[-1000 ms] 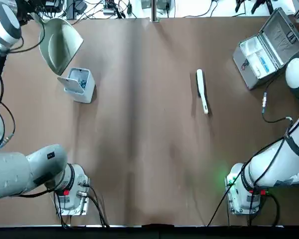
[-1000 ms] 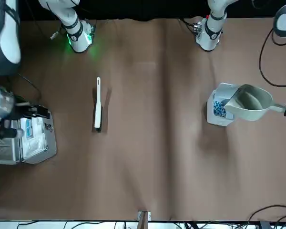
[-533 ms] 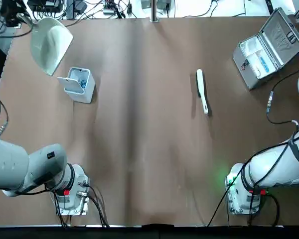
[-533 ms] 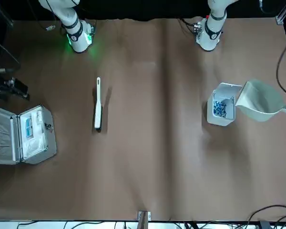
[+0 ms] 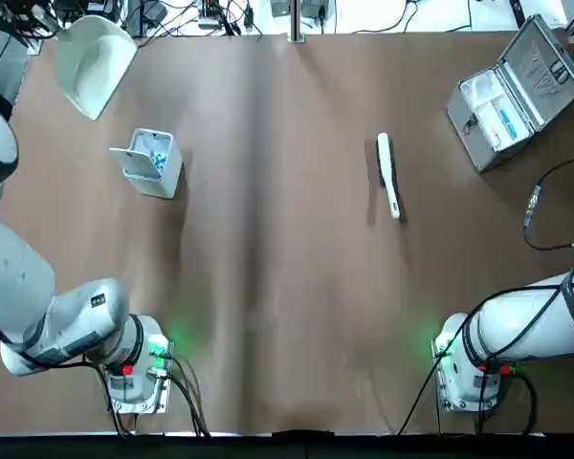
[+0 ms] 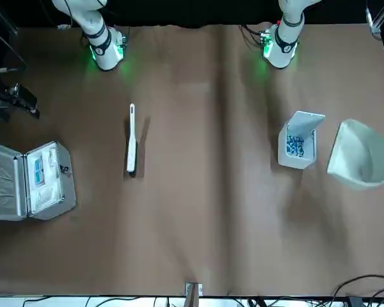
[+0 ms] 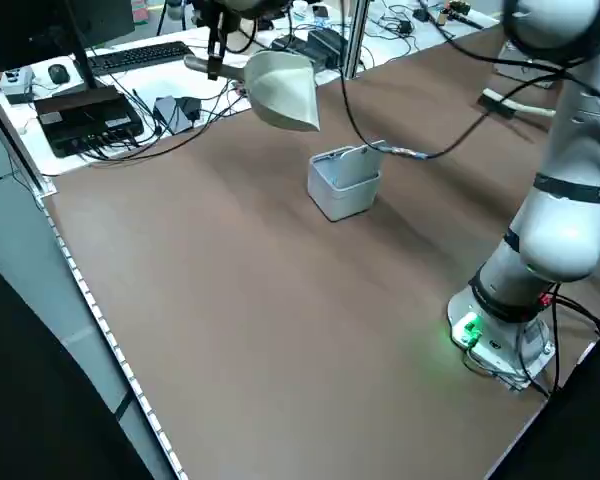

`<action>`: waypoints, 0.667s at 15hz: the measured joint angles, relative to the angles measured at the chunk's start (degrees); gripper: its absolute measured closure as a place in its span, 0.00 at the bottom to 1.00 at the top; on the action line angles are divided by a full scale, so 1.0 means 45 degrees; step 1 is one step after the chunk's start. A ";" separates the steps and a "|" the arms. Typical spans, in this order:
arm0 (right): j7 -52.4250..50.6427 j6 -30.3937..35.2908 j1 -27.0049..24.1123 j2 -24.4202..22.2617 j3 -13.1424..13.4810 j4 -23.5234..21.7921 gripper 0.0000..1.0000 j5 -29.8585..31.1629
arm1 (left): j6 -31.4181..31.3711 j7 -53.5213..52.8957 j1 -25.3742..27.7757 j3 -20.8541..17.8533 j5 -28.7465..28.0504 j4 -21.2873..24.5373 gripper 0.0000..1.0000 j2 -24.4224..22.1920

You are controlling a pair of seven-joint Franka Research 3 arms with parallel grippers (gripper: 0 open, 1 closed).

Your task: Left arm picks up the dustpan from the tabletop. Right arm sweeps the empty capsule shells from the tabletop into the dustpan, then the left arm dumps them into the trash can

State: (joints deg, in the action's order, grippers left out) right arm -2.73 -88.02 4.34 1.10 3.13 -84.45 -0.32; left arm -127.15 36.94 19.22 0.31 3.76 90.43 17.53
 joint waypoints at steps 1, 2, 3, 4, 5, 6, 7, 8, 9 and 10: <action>0.0000 0.0000 0.0000 0.0000 0.0000 0.0000 0.01 0.0000 | 0.0000 0.0000 0.0000 0.0000 0.0000 0.0000 0.67 0.0000; 0.0000 -0.0062 -0.0003 -0.0027 0.0001 -0.0028 0.01 0.0009 | 0.0010 0.0528 -0.0015 -0.0028 -0.0081 -0.0363 0.67 0.0487; 0.0002 -0.0081 -0.0012 -0.0030 0.0008 -0.0043 0.01 0.0024 | 0.0016 0.1148 -0.0011 -0.0166 -0.0091 -0.0687 0.67 0.0987; 0.0006 -0.0077 -0.0067 -0.0030 0.0048 -0.0084 0.01 0.0048 | 0.0038 0.2091 0.0053 -0.0538 -0.0093 -0.1095 0.67 0.1715; 0.0006 -0.0042 -0.0120 -0.0030 0.0060 -0.0116 0.01 0.0049 | 0.0059 0.2460 0.0088 -0.0748 -0.0093 -0.1208 0.67 0.2033; 0.0005 0.0053 -0.0165 -0.0030 0.0069 -0.0148 0.01 0.0049 | 0.0065 0.2736 0.0105 -0.0959 -0.0094 -0.1272 0.67 0.2314; -0.0002 0.0303 -0.0186 -0.0030 0.0075 -0.0172 0.01 0.0050 | 0.0065 0.3051 0.0128 -0.1132 -0.0094 -0.1315 0.67 0.2586; -0.0004 0.0528 -0.0193 -0.0029 0.0077 -0.0184 0.01 0.0063 | 0.0065 0.3447 0.0156 -0.1253 -0.0094 -0.1342 0.67 0.2834; -0.0004 0.0574 -0.0194 -0.0030 0.0077 -0.0185 0.01 0.0070 | 0.0065 0.3654 0.0177 -0.1302 -0.0095 -0.1351 0.67 0.2991; -0.0004 0.0577 -0.0195 -0.0032 0.0077 -0.0185 0.01 0.0073 | 0.0065 0.3867 0.0213 -0.1332 -0.0098 -0.1365 0.67 0.3204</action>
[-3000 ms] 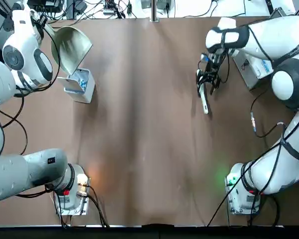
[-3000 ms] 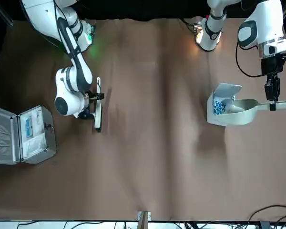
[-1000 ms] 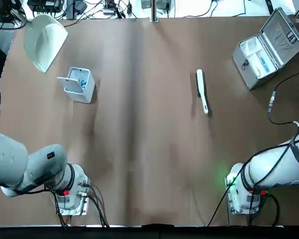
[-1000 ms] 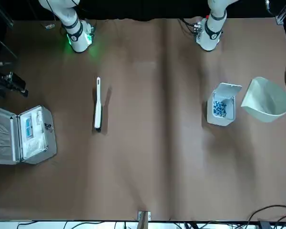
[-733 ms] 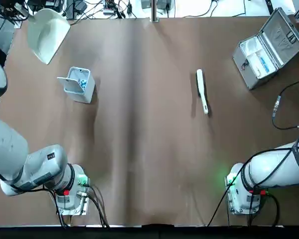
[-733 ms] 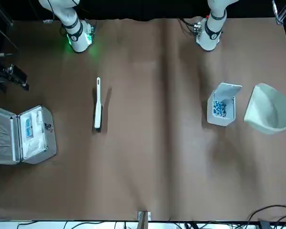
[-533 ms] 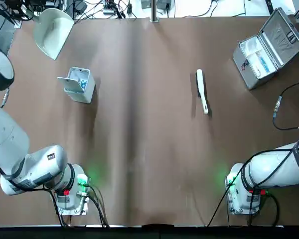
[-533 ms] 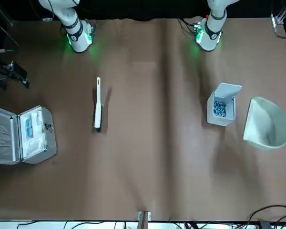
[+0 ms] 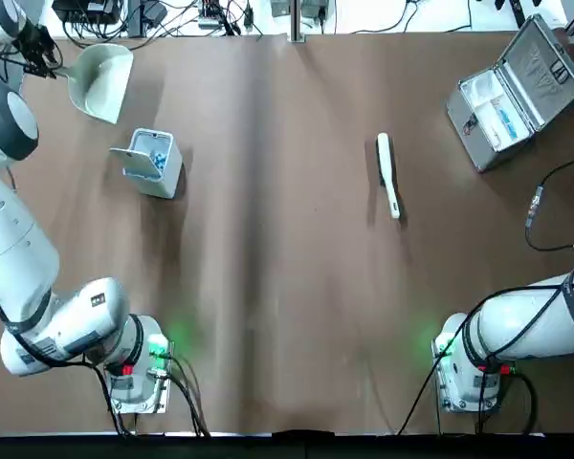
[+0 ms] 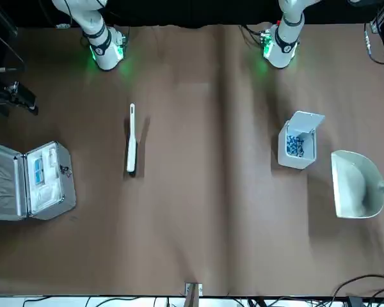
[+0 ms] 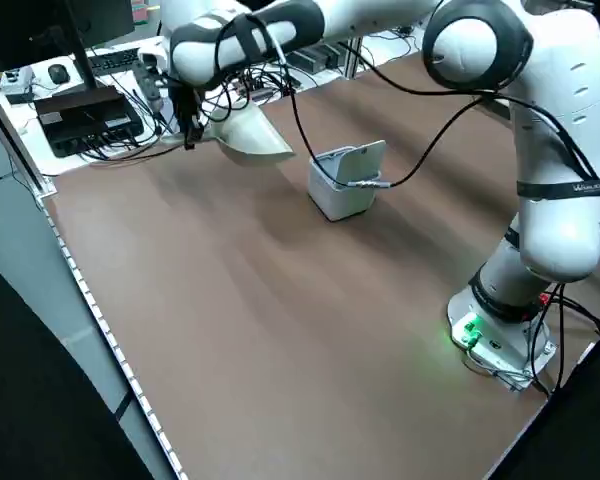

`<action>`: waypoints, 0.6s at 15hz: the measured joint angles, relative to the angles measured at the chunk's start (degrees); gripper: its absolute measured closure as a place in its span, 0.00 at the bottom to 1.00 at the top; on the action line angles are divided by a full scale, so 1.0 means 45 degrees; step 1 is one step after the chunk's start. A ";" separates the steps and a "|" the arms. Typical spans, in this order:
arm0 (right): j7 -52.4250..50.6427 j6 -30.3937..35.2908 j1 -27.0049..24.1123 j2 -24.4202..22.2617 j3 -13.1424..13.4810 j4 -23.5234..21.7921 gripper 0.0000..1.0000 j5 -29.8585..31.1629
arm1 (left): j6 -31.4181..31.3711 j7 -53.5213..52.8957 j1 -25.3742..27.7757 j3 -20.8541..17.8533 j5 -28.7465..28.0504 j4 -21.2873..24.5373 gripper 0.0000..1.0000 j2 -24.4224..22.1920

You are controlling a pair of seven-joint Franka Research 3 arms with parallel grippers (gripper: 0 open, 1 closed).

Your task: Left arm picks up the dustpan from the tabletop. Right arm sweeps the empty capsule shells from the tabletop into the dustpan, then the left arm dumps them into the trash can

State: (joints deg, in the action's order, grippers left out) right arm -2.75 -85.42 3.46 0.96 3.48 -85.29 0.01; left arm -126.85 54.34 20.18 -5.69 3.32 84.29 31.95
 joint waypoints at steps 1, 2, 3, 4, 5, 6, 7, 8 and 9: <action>0.0000 -0.0075 0.0000 -0.0007 0.0000 0.0002 0.01 0.0001 | 0.0002 0.0177 0.0027 -0.0012 -0.0012 -0.0018 0.67 0.0281; 0.0000 -0.0123 0.0000 -0.0016 -0.0001 0.0003 0.01 0.0001 | 0.0001 0.0300 0.0035 -0.0025 -0.0017 -0.0027 0.67 0.0528; 0.0000 -0.0154 0.0000 -0.0028 -0.0001 0.0004 0.01 0.0001 | 0.0001 0.0401 0.0036 -0.0051 -0.0023 -0.0035 0.67 0.0718; 0.0000 -0.0189 0.0000 -0.0040 -0.0001 0.0014 0.01 0.0001 | -0.0004 0.0450 0.0037 -0.0117 -0.0031 -0.0049 0.67 0.0878; 0.0000 -0.0207 -0.0001 -0.0056 -0.0001 0.0041 0.01 0.0001 | -0.0006 0.0448 0.0040 -0.0215 -0.0063 -0.0054 0.67 0.1002; 0.0001 -0.0207 -0.0001 -0.0078 -0.0001 0.0061 0.01 0.0004 | -0.0013 0.0433 0.0046 -0.0308 -0.0238 -0.0057 0.67 0.1098; 0.0002 -0.0207 -0.0001 -0.0099 0.0001 0.0066 0.01 0.0011 | -0.0063 0.0432 0.0068 -0.0359 -0.0563 -0.0058 0.67 0.1160; 0.0002 -0.0207 -0.0003 -0.0104 0.0004 0.0066 0.01 0.0020 | -0.0229 0.0440 0.0091 -0.0375 -0.0888 -0.0058 0.67 0.1213; 0.0003 -0.0207 -0.0006 -0.0103 0.0005 0.0064 0.01 0.0029 | -0.0435 0.0450 0.0103 -0.0377 -0.1069 -0.0059 0.67 0.1265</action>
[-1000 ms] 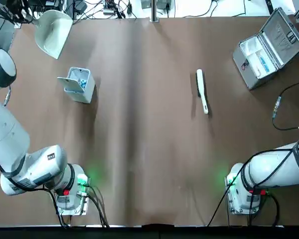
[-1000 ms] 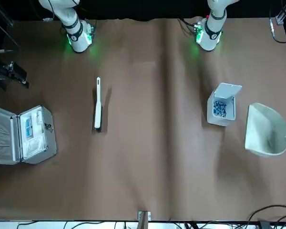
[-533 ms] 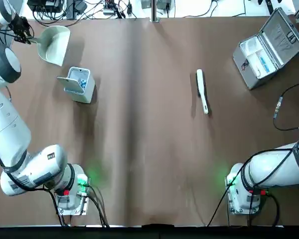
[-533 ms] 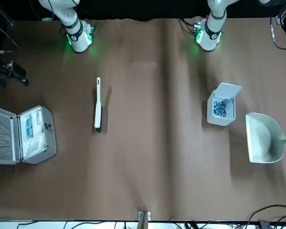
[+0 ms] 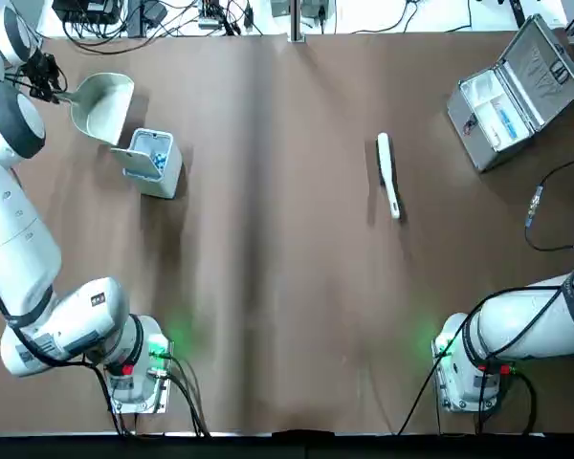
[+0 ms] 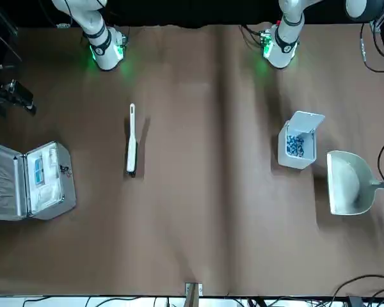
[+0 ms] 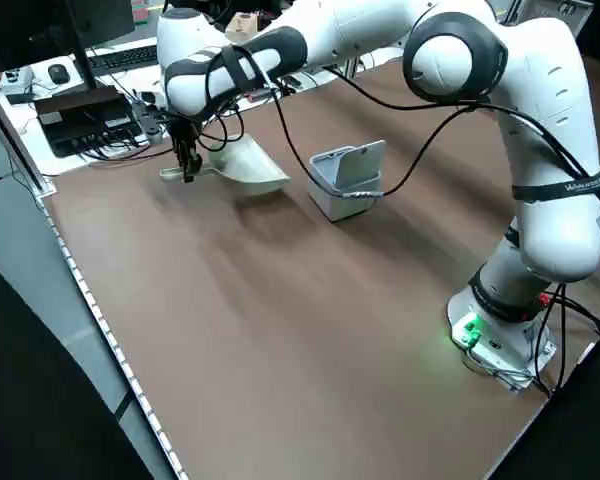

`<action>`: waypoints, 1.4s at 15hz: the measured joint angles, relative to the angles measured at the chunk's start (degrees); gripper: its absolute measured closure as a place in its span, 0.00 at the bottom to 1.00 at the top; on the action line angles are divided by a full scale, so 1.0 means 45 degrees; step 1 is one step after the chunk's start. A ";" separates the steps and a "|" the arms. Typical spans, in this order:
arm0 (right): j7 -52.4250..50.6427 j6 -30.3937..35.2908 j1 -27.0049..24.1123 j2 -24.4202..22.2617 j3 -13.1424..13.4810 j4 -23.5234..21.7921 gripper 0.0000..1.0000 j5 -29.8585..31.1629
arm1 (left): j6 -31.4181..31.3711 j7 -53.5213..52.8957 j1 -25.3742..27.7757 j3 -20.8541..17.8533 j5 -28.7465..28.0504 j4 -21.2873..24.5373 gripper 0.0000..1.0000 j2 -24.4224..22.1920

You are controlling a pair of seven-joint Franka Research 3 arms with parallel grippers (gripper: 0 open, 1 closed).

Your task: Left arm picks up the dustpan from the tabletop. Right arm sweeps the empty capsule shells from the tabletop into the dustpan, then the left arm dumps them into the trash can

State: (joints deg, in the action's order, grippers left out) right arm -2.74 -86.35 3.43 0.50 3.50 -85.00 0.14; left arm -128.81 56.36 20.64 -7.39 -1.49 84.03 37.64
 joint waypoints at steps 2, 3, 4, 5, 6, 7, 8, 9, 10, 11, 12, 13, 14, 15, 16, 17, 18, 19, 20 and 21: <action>0.0004 -0.0008 -0.0040 0.0000 0.0009 -0.0001 0.01 0.0015 | -0.0333 0.0000 0.0003 -0.0001 -0.0135 0.0003 0.67 0.0109; 0.0004 -0.0052 -0.0075 0.0000 0.0014 -0.0002 0.01 0.0017 | -0.0563 -0.0003 0.0011 -0.0001 -0.0164 0.0011 0.67 0.0184; 0.0004 -0.0117 -0.0115 0.0000 0.0014 -0.0003 0.01 0.0018 | -0.0816 -0.0007 0.0024 -0.0001 -0.0180 0.0037 0.67 0.0281; 0.0004 -0.0151 -0.0145 0.0000 0.0015 -0.0004 0.01 0.0018 | -0.1064 -0.0009 0.0037 -0.0002 -0.0191 0.0079 0.67 0.0403; 0.0004 -0.0177 -0.0161 0.0000 0.0014 -0.0005 0.01 0.0018 | -0.1272 -0.0010 0.0046 -0.0001 -0.0193 0.0121 0.67 0.0536; 0.0004 -0.0224 -0.0166 0.0000 0.0014 -0.0006 0.01 0.0018 | -0.1431 -0.0010 0.0048 -0.0001 -0.0193 0.0149 0.67 0.0655; 0.0010 -0.0267 -0.0166 0.0000 0.0012 -0.0006 0.01 0.0018 | -0.1538 -0.0010 0.0048 0.0000 -0.0193 0.0167 0.67 0.0761; 0.0019 -0.0286 -0.0166 0.0000 0.0012 -0.0007 0.01 0.0017 | -0.1598 -0.0014 0.0048 0.0000 -0.0193 0.0175 0.67 0.0839; 0.0024 -0.0290 -0.0166 0.0000 0.0011 -0.0009 0.01 0.0016 | -0.1620 -0.0019 0.0048 0.0000 -0.0194 0.0178 0.67 0.0897; 0.0027 -0.0290 -0.0166 0.0000 0.0011 -0.0021 0.01 0.0015 | -0.1629 -0.0022 0.0046 0.0001 -0.0194 0.0183 0.67 0.0945; 0.0030 -0.0289 -0.0166 0.0000 0.0011 -0.0047 0.01 0.0014 | -0.1634 -0.0023 0.0041 0.0006 -0.0195 0.0188 0.67 0.0996; 0.0031 -0.0283 -0.0166 0.0001 0.0008 -0.0097 0.01 0.0013 | -0.1639 -0.0023 0.0033 0.0013 -0.0196 0.0194 0.67 0.1033; 0.0031 -0.0281 -0.0166 0.0002 0.0003 -0.0170 0.01 0.0011 | -0.1642 -0.0023 0.0030 0.0022 -0.0199 0.0202 0.67 0.1044; 0.0031 -0.0281 -0.0166 0.0003 -0.0001 -0.0239 0.01 0.0011 | -0.1643 -0.0023 0.0029 0.0028 -0.0199 0.0216 0.67 0.1044; 0.0031 -0.0281 -0.0166 0.0003 -0.0002 -0.0292 0.01 0.0011 | -0.1643 -0.0023 0.0029 0.0030 -0.0200 0.0239 0.67 0.1044; 0.0032 -0.0281 -0.0166 0.0003 -0.0002 -0.0328 0.01 0.0010 | -0.1644 -0.0023 0.0028 0.0033 -0.0200 0.0272 0.67 0.1044; 0.0032 -0.0280 -0.0166 0.0003 -0.0003 -0.0348 0.01 0.0010 | -0.1652 -0.0022 0.0028 0.0041 -0.0200 0.0308 0.67 0.1044; 0.0032 -0.0275 -0.0166 0.0003 -0.0003 -0.0357 0.01 0.0009 | -0.1674 -0.0022 0.0027 0.0049 -0.0200 0.0344 0.67 0.1044; 0.0032 -0.0267 -0.0166 0.0003 -0.0003 -0.0358 0.01 0.0009 | -0.1689 -0.0022 0.0026 0.0054 -0.0200 0.0379 0.67 0.1044; 0.0032 -0.0267 -0.0166 0.0003 -0.0004 -0.0358 0.01 0.0008 | -0.1786 -0.0022 0.0025 0.0055 -0.0200 0.0457 0.67 0.1044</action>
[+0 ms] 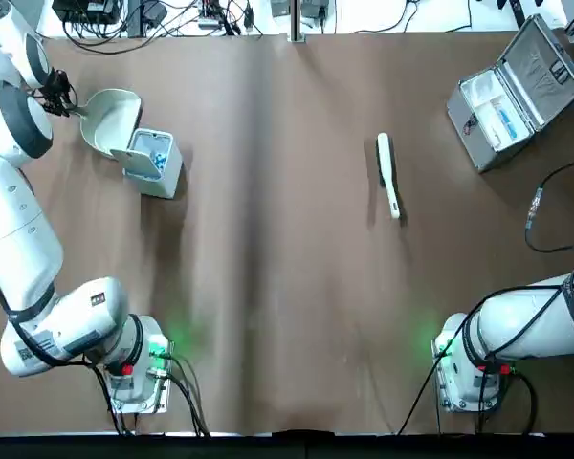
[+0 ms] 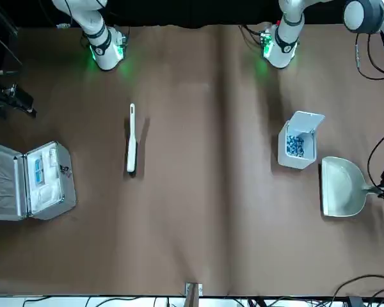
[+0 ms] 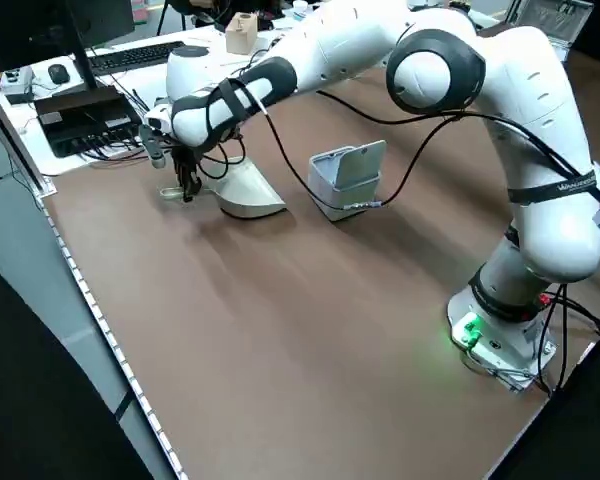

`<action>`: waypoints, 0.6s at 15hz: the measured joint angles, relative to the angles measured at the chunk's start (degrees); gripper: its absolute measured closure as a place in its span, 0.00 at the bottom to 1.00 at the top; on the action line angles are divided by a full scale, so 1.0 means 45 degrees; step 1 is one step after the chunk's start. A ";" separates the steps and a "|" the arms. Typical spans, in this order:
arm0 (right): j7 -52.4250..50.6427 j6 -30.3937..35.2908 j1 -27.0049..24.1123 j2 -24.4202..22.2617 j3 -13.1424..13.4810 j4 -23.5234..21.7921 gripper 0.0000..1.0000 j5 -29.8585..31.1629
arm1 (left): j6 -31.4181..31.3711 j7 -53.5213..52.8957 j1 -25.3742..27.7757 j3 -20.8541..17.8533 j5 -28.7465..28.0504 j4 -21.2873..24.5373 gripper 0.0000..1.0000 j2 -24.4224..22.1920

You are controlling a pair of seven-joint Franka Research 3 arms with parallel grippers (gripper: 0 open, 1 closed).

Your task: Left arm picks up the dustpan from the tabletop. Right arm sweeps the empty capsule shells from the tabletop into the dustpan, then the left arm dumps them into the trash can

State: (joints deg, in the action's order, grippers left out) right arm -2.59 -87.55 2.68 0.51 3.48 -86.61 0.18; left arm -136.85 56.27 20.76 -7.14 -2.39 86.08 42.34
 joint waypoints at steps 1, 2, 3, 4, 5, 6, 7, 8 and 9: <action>0.0000 0.0000 0.0000 0.0000 0.0000 0.0000 0.01 0.0000 | -0.0162 0.0000 0.0001 0.0000 0.0000 0.0103 0.67 0.0000; 0.0001 0.0000 0.0000 0.0000 0.0000 0.0000 0.01 0.0000 | -0.0338 0.0000 0.0002 0.0000 0.0000 0.0225 0.67 0.0000; 0.0001 0.0000 0.0000 0.0000 0.0000 0.0000 0.01 0.0000 | -0.0449 0.0001 0.0006 0.0000 0.0000 0.0339 0.67 0.0001; 0.0001 0.0000 0.0000 0.0000 -0.0001 0.0000 0.01 0.0000 | -0.0552 0.0006 0.0014 -0.0001 0.0000 0.0434 0.67 -0.0007; 0.0001 0.0000 0.0000 0.0000 -0.0002 0.0000 0.01 0.0000 | -0.0603 0.0010 0.0025 -0.0002 0.0000 0.0506 0.67 -0.0052; 0.0001 0.0000 0.0000 0.0000 -0.0003 -0.0001 0.01 0.0000 | -0.0606 0.0010 0.0037 -0.0005 0.0000 0.0588 0.67 -0.0128; 0.0001 -0.0001 0.0000 0.0000 -0.0007 0.0000 0.01 0.0000 | -0.0606 0.0010 0.0052 -0.0011 0.0000 0.0687 0.67 -0.0228; 0.0001 -0.0003 0.0002 0.0000 -0.0017 0.0001 0.01 0.0000 | -0.0606 0.0007 0.0065 -0.0020 0.0000 0.0805 0.67 -0.0342; 0.0000 -0.0001 0.0008 -0.0001 -0.0032 0.0001 0.01 -0.0001 | -0.0605 0.0004 0.0072 -0.0029 0.0000 0.0930 0.67 -0.0442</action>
State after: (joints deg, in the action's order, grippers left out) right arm -2.59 -87.56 2.72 0.51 3.34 -86.61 0.18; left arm -139.57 56.28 21.08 -7.27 -2.39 90.27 40.35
